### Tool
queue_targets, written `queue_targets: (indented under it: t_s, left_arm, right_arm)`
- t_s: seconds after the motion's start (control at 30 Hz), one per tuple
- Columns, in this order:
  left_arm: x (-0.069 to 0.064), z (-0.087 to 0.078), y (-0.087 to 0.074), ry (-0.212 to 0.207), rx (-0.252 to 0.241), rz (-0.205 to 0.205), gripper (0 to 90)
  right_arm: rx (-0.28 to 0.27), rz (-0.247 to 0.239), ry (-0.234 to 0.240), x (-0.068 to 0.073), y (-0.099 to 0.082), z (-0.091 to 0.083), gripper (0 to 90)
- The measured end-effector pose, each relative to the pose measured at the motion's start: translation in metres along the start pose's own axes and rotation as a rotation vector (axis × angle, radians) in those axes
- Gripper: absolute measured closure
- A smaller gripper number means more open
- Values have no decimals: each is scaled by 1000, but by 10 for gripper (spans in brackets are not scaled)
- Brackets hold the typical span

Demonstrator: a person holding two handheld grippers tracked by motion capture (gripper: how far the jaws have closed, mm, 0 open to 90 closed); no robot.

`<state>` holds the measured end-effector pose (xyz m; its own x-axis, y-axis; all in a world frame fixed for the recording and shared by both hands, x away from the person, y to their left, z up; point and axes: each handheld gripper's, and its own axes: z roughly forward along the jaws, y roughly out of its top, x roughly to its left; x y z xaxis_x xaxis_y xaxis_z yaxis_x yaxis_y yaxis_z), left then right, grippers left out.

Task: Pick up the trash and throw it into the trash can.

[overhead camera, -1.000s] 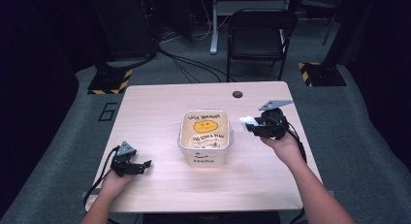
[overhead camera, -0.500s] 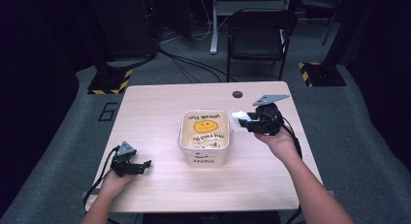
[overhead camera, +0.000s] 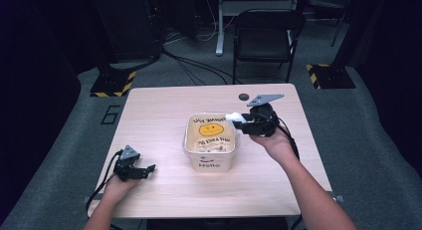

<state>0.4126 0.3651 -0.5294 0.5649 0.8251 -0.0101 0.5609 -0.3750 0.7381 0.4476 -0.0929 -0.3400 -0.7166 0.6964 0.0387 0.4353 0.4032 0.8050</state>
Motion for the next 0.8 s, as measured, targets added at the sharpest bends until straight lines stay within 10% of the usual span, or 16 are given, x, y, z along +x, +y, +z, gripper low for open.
queue_targets:
  t_s: [0.8]
  left_arm:
    - [0,0,0,-1,0,1,134]
  right_arm:
    - [49,-42,46,26,7,49,570]
